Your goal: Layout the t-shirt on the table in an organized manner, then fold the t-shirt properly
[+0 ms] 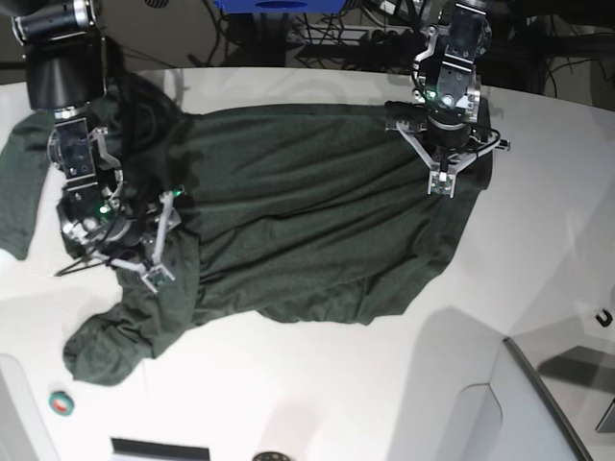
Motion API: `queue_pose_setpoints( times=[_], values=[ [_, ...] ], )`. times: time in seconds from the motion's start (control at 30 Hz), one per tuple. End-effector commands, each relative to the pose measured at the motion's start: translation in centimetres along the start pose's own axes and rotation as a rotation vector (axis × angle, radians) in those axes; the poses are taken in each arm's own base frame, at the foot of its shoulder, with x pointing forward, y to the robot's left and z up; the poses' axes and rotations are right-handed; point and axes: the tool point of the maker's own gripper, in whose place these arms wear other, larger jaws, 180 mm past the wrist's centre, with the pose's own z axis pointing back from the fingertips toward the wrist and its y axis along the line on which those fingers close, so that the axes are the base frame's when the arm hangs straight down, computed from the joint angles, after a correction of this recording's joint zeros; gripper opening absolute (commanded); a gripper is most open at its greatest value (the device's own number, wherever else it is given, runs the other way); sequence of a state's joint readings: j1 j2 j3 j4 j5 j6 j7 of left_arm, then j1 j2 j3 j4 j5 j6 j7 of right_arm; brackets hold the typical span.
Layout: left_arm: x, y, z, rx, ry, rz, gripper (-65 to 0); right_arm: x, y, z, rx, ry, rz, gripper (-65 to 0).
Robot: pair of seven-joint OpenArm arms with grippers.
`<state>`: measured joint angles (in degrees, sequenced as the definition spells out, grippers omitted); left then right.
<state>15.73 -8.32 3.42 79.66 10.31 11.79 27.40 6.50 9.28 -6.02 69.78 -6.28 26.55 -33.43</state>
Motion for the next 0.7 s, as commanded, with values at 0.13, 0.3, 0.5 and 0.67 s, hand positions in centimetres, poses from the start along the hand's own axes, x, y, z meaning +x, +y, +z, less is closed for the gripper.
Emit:
queue_pose_setpoints(
  times=[0.13, 0.3, 0.5, 0.67],
  values=[
    [-0.7, -0.1, 0.1, -0.013, 0.034, 0.000, -65.0, 1.4, -2.3, -0.5, -0.026, -0.005, -0.014, -51.6],
    [-0.7, -0.1, 0.0, -0.012, 0.032, 0.000, -65.0, 2.3, -3.6, -0.7, -0.039, -0.002, -0.027, -64.7],
    [-0.7, 0.0, 0.0, -0.011, 0.034, -0.003, -65.0, 7.0, -7.1, 0.6, -0.101, -0.082, -0.013, -64.5],
    [-0.7, 0.0, 0.0, -0.009, 0.033, -0.005, -65.0, 11.0, -11.2, 2.6, -0.175, -0.150, 0.007, -64.5]
  ],
)
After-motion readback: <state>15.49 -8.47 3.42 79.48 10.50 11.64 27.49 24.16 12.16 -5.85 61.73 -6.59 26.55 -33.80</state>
